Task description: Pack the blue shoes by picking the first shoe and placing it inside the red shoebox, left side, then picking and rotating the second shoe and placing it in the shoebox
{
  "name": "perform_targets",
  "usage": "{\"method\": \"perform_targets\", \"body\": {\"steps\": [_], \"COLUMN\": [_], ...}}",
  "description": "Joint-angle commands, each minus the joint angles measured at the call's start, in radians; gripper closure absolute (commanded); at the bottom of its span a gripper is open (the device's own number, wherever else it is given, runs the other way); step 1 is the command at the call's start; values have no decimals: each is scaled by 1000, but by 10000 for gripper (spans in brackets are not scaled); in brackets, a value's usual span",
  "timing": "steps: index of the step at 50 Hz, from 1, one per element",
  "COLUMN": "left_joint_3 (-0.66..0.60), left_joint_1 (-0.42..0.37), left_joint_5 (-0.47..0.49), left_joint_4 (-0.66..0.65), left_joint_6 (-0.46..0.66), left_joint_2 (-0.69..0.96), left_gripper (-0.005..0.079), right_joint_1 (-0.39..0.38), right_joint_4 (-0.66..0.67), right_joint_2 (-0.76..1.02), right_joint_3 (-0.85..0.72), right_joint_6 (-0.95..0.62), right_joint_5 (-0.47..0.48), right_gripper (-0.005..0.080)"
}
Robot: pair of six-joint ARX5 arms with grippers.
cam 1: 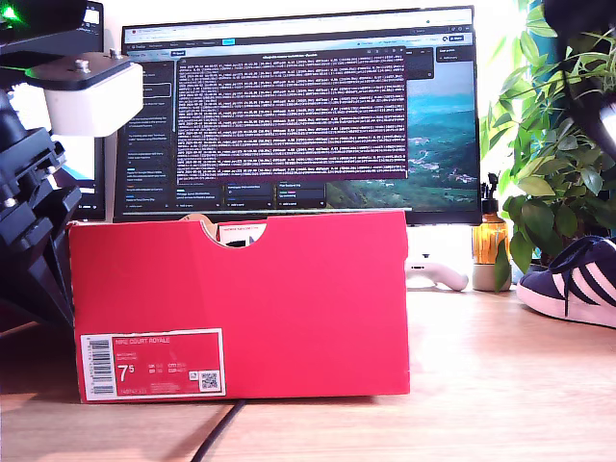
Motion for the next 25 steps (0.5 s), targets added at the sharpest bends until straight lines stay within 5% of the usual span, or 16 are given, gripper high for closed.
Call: {"method": "perform_targets", "body": {"steps": [1,25], "left_joint_3": [13,13], "left_joint_1": [-3,-3], "left_joint_5": [9,13], "left_joint_4": [7,7], "left_joint_6": [-4,-4], "left_joint_2": [10,10], "left_gripper": [761,761], "right_joint_1": [-18,-85], "right_joint_4": [0,129], "right_joint_2": [-20,-14], "right_joint_3": [-42,-201], "right_joint_6": [25,101], "right_joint_5": [-1,13], "right_gripper": [39,40]}}
